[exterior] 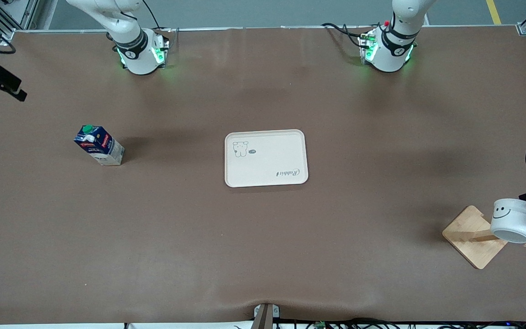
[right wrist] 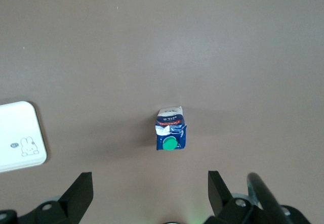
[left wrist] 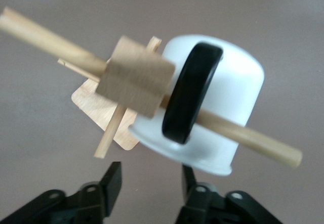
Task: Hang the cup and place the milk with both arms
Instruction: 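Hang the mug handle on the stand peg with the left gripper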
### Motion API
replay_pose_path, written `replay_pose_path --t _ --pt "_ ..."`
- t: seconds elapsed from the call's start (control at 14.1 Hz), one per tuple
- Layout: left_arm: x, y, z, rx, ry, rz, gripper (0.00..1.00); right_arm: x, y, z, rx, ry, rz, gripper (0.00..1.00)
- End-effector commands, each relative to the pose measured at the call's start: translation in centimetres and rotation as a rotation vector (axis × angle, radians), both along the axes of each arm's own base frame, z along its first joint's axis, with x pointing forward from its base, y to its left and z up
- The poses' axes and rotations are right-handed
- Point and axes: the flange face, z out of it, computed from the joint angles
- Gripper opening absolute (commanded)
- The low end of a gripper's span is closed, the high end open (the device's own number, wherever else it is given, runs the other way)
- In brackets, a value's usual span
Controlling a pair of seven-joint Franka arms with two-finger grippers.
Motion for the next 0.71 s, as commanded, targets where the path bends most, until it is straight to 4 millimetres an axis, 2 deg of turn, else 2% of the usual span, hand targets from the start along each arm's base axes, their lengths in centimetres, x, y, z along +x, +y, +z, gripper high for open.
replay_pose_path --t 0.0,0.28,0.5,0.64 --pt "0.4 -1.2 2.0 0.024 -0.023 0.005 1.00 -1.0 -1.8 0.6 0.009 -0.031 0.018 1.00" --pt "0.2 -5.1 5.9 0.069 -0.011 0.093 1.00 -0.6 -1.6 1.3 0.006 -0.041 0.018 1.00" --pt "-0.2 -7.8 7.0 0.088 0.032 0.168 1.00 -0.2 -1.9 1.2 0.006 -0.043 0.024 1.00" --pt "-0.7 -9.6 7.9 0.093 0.064 0.200 1.00 0.7 -1.5 2.5 -0.002 -0.065 0.035 1.00"
